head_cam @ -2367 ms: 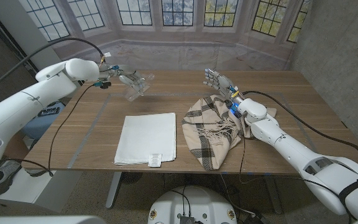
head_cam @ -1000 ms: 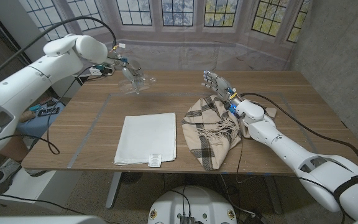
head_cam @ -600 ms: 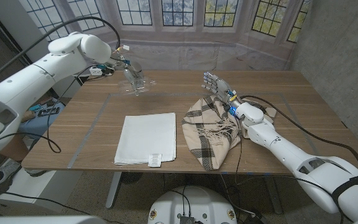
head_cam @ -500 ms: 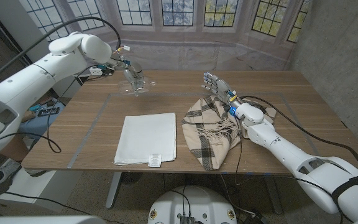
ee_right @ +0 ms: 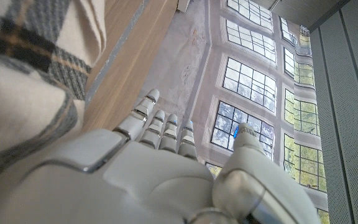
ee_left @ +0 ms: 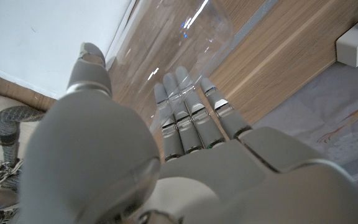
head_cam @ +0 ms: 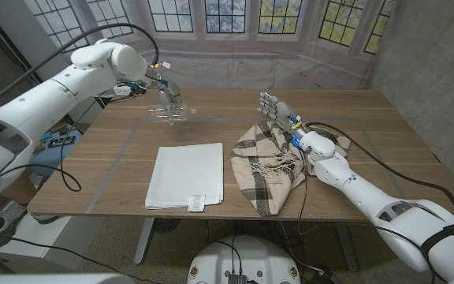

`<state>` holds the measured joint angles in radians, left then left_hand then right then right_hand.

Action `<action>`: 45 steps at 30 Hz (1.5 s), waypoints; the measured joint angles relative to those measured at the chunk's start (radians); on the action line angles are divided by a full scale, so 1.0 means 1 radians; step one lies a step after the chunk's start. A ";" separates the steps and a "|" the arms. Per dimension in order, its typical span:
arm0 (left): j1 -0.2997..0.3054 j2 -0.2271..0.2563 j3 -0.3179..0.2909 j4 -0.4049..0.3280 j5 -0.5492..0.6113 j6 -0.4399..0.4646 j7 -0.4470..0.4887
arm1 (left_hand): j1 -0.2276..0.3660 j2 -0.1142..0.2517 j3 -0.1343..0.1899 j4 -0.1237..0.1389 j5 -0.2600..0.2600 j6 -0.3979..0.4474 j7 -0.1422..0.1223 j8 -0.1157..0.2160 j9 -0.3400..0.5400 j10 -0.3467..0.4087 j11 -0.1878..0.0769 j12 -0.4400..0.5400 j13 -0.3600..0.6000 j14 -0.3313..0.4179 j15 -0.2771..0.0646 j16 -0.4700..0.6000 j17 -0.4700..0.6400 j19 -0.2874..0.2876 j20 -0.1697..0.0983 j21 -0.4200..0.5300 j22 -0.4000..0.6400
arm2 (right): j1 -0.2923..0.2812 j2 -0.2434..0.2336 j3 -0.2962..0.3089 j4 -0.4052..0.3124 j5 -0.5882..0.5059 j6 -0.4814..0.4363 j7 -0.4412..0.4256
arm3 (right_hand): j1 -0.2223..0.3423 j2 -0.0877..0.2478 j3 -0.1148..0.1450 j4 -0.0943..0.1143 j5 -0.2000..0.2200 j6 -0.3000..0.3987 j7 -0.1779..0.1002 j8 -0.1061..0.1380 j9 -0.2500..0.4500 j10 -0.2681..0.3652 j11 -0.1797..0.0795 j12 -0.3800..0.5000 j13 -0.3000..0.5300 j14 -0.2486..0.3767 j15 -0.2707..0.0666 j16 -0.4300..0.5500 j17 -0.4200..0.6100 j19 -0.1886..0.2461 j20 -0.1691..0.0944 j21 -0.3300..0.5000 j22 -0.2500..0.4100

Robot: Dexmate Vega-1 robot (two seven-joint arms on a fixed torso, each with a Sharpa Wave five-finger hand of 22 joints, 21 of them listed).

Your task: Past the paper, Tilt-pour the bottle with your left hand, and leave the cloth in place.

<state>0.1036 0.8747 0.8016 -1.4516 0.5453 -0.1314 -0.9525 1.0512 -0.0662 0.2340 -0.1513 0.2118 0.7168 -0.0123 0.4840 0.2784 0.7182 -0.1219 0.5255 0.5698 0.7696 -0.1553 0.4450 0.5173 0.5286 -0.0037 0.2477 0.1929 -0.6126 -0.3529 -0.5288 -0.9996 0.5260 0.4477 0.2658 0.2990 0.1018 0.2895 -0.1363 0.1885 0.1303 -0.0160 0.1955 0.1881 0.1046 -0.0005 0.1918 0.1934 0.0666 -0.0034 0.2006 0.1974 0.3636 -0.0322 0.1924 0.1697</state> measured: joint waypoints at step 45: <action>-0.226 -0.209 0.221 0.327 0.147 -0.139 -0.107 | 0.000 0.000 0.002 -0.002 0.000 0.000 0.000 0.000 -0.005 0.000 0.000 0.008 0.000 0.000 0.000 -0.015 0.018 -0.005 0.006 0.000 0.000 | 0.035 0.043 0.012 0.100 0.009 0.054 -0.001 | 0.000 0.000 -0.004 -0.004 0.000 0.004 0.004 0.000 0.000 0.000 0.000 0.000 0.000 0.007 0.007 0.007 0.000 0.000 0.000 0.000 0.000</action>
<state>-0.1226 0.6652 1.0231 -1.1243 0.6919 -0.2706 -1.0591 1.0512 -0.0662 0.2358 -0.1531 0.2117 0.7168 -0.0123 0.4841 0.2734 0.7185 -0.1219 0.5331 0.5699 0.7695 -0.1551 0.4296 0.5356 0.5232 0.0019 0.2478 0.1928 -0.5776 -0.3103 -0.5165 -0.8991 0.5350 0.5014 0.2652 0.2990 0.1018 0.2854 -0.1406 0.1885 0.1343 -0.0121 0.1955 0.1881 0.1047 -0.0004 0.1918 0.1933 0.0739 0.0039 0.2075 0.1974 0.3635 -0.0322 0.1924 0.1697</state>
